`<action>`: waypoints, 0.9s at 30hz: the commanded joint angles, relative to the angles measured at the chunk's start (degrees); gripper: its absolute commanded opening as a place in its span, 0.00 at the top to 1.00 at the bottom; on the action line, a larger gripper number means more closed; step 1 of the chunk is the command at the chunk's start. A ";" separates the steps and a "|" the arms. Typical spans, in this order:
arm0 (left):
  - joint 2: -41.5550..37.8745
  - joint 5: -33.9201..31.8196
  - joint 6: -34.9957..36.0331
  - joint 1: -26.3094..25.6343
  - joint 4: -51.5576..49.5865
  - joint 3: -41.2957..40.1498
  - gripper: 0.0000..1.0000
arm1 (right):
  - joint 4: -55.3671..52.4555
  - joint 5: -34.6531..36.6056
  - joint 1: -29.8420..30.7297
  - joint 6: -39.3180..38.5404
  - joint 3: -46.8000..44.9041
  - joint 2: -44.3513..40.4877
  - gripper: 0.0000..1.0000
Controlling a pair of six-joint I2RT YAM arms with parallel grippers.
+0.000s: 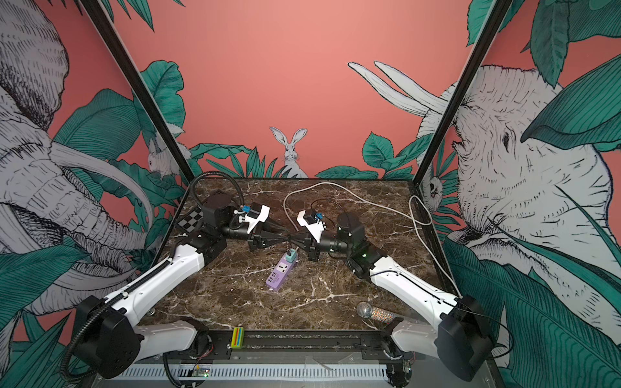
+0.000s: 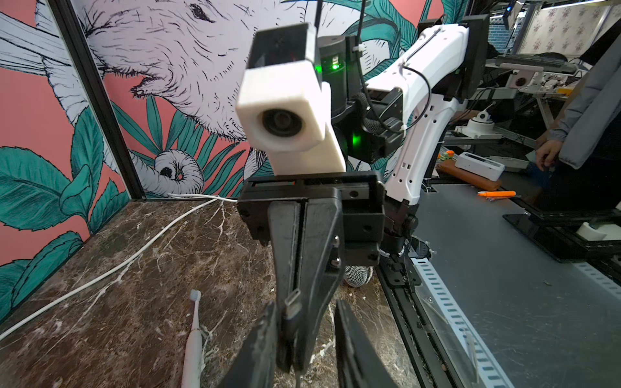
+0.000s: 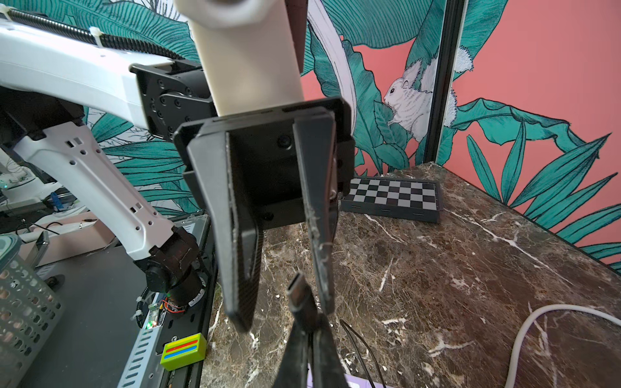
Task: Charge the electric toothbrush
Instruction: Adjust the charging cable.
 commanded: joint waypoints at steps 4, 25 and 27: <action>0.48 1.78 -1.17 -0.27 2.22 -0.47 0.77 | 3.26 -3.05 -0.38 0.73 2.38 0.14 1.00; 1.11 -0.78 -0.55 -1.73 -0.04 0.55 1.00 | -5.29 1.89 -2.62 -3.70 0.60 -7.54 0.54; 1.25 -0.59 -0.63 -1.72 -0.38 0.77 1.00 | -8.24 1.96 -2.62 -5.63 1.13 -8.94 0.54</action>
